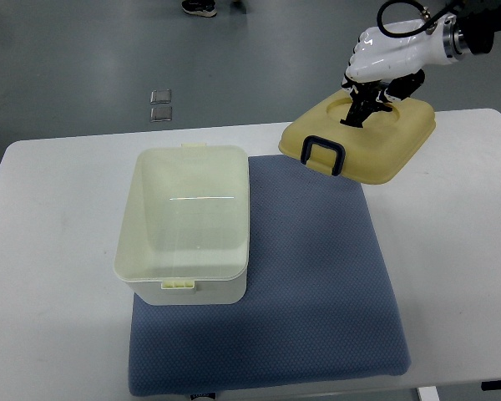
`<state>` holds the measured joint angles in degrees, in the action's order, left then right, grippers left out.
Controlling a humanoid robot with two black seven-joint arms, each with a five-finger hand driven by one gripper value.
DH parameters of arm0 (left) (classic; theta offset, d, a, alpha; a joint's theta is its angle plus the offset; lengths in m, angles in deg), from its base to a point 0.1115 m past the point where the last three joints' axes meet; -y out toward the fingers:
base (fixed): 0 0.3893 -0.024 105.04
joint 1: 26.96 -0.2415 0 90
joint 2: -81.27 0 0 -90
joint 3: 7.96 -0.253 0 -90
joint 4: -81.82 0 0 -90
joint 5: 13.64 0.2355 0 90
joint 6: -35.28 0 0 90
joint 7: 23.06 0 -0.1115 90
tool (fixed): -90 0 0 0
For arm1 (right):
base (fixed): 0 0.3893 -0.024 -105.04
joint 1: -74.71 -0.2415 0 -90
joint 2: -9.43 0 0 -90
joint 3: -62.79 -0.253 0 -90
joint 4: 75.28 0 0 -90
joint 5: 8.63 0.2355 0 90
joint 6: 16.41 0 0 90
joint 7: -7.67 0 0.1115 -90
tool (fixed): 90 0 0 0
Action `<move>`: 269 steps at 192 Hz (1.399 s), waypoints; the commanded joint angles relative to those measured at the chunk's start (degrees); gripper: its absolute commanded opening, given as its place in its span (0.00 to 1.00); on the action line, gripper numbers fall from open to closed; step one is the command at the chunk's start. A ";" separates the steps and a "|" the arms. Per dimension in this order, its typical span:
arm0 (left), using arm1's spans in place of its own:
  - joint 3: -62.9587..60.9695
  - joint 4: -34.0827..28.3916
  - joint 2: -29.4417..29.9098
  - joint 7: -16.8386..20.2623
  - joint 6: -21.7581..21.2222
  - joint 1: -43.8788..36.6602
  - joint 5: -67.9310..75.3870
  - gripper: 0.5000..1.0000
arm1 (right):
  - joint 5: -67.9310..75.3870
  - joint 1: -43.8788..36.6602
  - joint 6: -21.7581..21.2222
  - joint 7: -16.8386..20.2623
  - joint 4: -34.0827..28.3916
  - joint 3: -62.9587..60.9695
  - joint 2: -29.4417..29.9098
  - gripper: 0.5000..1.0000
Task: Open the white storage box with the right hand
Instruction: 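Carry the lid beside the box and lower it onto the cushion, then open the right hand to release the lid handle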
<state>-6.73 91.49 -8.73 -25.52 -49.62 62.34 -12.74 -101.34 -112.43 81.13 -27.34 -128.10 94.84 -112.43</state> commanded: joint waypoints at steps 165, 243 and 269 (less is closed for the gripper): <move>0.00 0.00 0.00 0.00 0.00 0.00 0.07 1.00 | -1.86 8.99 13.03 0.01 0.09 4.25 6.81 0.00; 0.00 0.00 0.00 0.00 0.00 0.00 0.07 1.00 | -0.10 8.91 13.30 0.01 -0.62 3.55 6.72 0.79; 0.00 0.00 0.00 0.00 0.00 0.00 -0.02 1.00 | -0.10 8.64 12.42 0.01 -0.62 3.55 6.63 0.79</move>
<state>-6.73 91.49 -8.73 -25.52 -49.62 62.33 -12.75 -101.45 -103.58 94.26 -27.33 -128.72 98.41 -105.70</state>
